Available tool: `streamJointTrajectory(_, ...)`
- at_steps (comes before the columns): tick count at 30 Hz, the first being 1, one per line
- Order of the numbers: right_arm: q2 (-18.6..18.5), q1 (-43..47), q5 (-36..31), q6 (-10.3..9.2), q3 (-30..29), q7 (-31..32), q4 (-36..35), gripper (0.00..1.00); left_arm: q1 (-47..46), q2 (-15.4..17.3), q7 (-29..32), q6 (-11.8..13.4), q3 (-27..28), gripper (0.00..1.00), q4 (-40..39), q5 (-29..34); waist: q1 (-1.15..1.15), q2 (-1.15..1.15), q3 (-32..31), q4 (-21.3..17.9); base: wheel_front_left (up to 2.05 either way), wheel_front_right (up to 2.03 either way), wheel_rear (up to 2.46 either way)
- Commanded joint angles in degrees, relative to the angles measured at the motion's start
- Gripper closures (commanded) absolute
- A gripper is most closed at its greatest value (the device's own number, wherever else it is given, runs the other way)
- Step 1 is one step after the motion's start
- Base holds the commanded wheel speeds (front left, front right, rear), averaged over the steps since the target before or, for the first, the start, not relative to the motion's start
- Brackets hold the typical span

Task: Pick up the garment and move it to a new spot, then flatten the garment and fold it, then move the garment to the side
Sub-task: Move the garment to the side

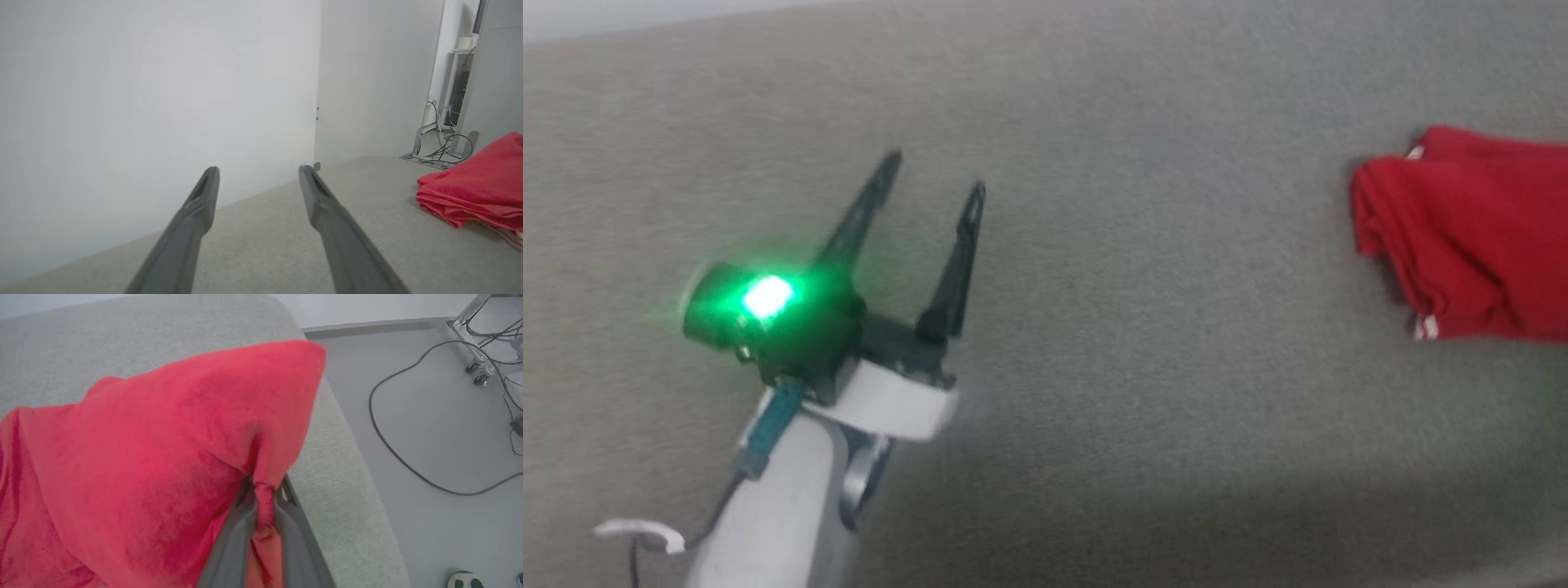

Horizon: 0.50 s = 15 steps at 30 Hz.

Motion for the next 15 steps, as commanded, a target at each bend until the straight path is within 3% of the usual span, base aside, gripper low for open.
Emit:
streamJointTrajectory(1, 0.7, -1.1, -0.3, -0.11, -0.1, -0.9, 0.7, 1.00, -1.4, 0.6, -0.2, -0.3, 0.0, 0.00, 0.1, 0.7, 0.00, 0.00, 3.0, -2.9, 0.00, 0.00, 0.00)
streamJointTrajectory(6, 1.9, -9.2, -2.6, -0.11, 1.3, -6.1, 7.8, 1.00, -10.1, 2.8, -0.2, -0.3, -2.2, 0.00, 1.1, 1.6, 0.00, 0.00, 8.2, -5.9, 0.00, 0.00, 0.00)
streamJointTrajectory(15, 3.2, -19.6, -5.5, -0.11, 2.8, -12.4, 19.3, 1.00, -19.7, 5.2, -0.2, -0.4, -6.9, 0.00, 1.8, 2.5, 0.00, 0.00, 13.5, -6.4, 0.00, 0.00, 0.00)
